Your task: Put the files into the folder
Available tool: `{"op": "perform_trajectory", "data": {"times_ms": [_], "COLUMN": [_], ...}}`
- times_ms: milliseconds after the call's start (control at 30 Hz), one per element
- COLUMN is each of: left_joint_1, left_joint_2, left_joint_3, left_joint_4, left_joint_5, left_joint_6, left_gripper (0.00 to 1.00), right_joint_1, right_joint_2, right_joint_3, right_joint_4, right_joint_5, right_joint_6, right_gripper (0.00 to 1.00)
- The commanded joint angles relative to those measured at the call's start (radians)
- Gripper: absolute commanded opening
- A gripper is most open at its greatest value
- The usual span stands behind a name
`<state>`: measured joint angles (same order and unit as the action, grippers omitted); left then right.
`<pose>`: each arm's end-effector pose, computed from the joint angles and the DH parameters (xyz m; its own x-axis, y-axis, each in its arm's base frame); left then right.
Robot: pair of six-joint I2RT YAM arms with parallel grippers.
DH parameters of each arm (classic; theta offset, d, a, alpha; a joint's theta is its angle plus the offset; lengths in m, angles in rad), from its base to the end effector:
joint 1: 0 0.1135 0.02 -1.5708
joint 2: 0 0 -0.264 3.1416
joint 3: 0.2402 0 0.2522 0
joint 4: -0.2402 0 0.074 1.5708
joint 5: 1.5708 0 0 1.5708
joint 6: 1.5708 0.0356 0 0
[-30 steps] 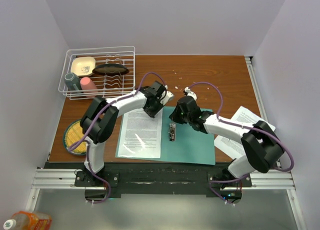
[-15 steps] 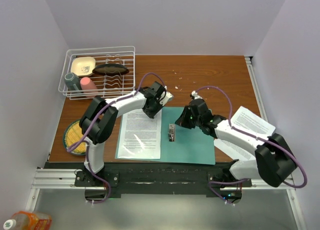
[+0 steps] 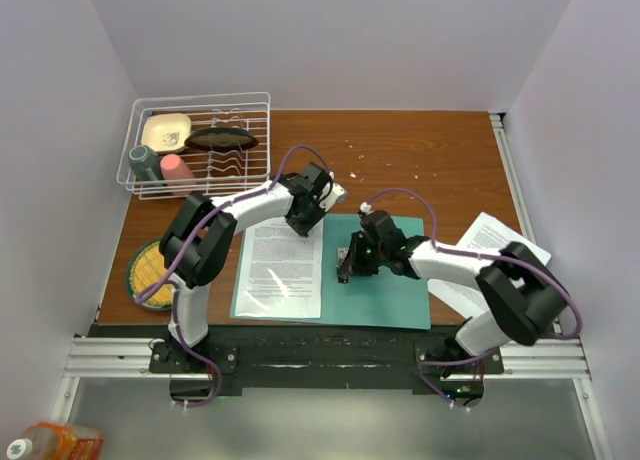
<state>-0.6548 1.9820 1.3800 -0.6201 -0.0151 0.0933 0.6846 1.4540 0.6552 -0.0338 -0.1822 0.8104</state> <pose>0.3167 -0.2425 0.1632 -0.6858 0.6440 -0.3389 0.6717 0.7394 0.0460 0.2101 0.1798 0.1614 -0.9140 0.1738 -0.3667 -0.0785 0.8108 0.5800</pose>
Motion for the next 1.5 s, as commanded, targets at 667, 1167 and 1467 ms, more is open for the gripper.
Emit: {"op": "perform_trajectory", "data": {"times_ms": [667,1167,1467], "left_joint_1": [0.006,0.004,0.006], "left_joint_2": [-0.006,-0.04,-0.043], "left_joint_3": [0.013,-0.001,0.007], "left_joint_4": [-0.004,-0.004,-0.018], "left_joint_5": [0.009,0.009,0.029], "left_joint_6": [-0.006,-0.004,0.005], "left_gripper": [0.07,0.06,0.06], "right_joint_1": [0.043,0.038,0.01], "right_joint_2": [0.002,0.006,0.094], "right_joint_3": [-0.015,-0.032,0.058], "right_joint_4": [0.24,0.253,0.261], "right_joint_5": [0.055,0.181,0.181], "right_joint_6": [0.237,0.289,0.262], "right_gripper": [0.0,0.0,0.0]}}
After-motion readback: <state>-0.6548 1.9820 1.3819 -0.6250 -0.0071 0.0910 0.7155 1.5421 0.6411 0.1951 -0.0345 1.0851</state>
